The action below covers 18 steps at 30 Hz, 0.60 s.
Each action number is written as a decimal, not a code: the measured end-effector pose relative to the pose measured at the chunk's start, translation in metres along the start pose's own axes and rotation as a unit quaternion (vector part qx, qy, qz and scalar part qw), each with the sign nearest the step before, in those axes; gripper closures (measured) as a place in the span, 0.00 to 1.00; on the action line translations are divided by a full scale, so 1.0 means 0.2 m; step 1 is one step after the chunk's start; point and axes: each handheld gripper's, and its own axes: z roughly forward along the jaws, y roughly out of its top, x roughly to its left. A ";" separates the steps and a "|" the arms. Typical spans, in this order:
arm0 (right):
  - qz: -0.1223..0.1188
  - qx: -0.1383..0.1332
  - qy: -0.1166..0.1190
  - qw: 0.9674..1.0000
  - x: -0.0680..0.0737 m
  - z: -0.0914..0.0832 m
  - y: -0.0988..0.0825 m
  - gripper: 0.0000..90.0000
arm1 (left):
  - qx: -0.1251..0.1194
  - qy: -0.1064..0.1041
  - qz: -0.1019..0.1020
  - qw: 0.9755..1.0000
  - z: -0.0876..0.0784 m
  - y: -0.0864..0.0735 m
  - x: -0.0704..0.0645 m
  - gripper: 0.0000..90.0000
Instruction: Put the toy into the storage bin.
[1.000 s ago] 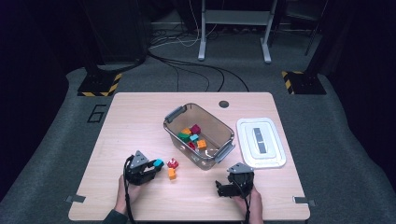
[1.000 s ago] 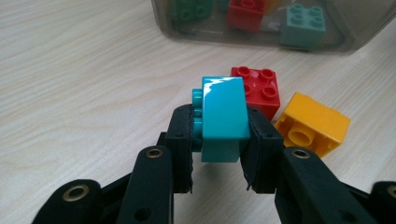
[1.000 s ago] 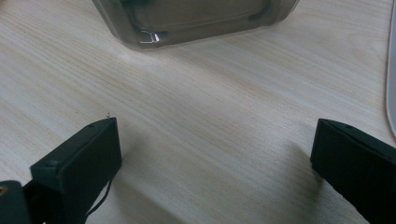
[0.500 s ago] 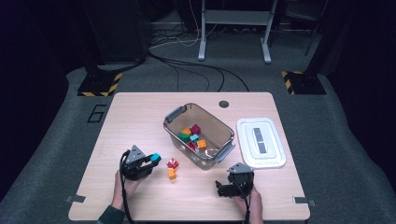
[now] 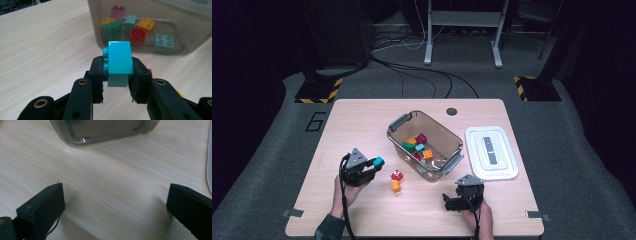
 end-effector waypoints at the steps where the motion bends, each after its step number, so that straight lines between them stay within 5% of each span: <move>1: 0.001 0.000 0.000 1.000 0.00 0.00 0.00 0.01 | 0.001 0.000 0.001 1.000 0.00 0.01 0.00 0.74; 18: 0.000 0.000 0.000 1.000 0.00 0.00 0.00 0.01 | -0.015 0.016 0.017 1.000 -0.05 0.13 0.03 0.74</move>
